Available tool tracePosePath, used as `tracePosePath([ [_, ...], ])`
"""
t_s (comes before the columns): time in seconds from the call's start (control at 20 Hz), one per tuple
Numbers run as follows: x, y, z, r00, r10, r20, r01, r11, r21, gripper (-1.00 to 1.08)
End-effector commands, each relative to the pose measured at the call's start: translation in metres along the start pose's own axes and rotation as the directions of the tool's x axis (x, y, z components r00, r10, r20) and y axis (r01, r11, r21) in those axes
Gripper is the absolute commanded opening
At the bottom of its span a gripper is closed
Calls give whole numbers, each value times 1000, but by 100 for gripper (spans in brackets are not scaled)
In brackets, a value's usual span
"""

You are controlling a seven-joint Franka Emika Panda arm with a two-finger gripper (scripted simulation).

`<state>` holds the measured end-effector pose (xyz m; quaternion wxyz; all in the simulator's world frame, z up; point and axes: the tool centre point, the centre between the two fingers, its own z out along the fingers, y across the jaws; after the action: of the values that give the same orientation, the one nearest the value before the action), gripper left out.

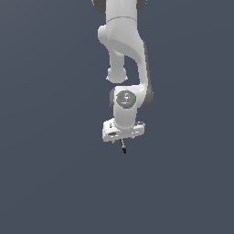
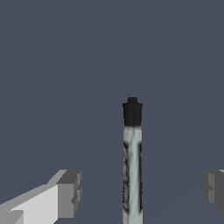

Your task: Pick up the object and move it to a goal position.

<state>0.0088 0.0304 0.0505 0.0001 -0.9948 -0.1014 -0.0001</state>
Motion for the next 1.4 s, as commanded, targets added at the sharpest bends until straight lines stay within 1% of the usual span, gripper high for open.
tracePosePath([
  [0.0, -1, 0, 11, 1000, -1, 1, 1, 1000, 0, 100],
  [0.25, -1, 0, 34, 1000, -2, 0, 2, 1000, 0, 100],
  [0.5, 0, 0, 41, 1000, -3, 0, 3, 1000, 0, 100],
  [0.55, 0, 0, 41, 1000, -3, 0, 3, 1000, 0, -100],
  [1.1, 0, 0, 40, 1000, -3, 0, 3, 1000, 0, -100],
  [1.35, -3, -2, 33, 1000, -3, 0, 3, 1000, 0, -100],
])
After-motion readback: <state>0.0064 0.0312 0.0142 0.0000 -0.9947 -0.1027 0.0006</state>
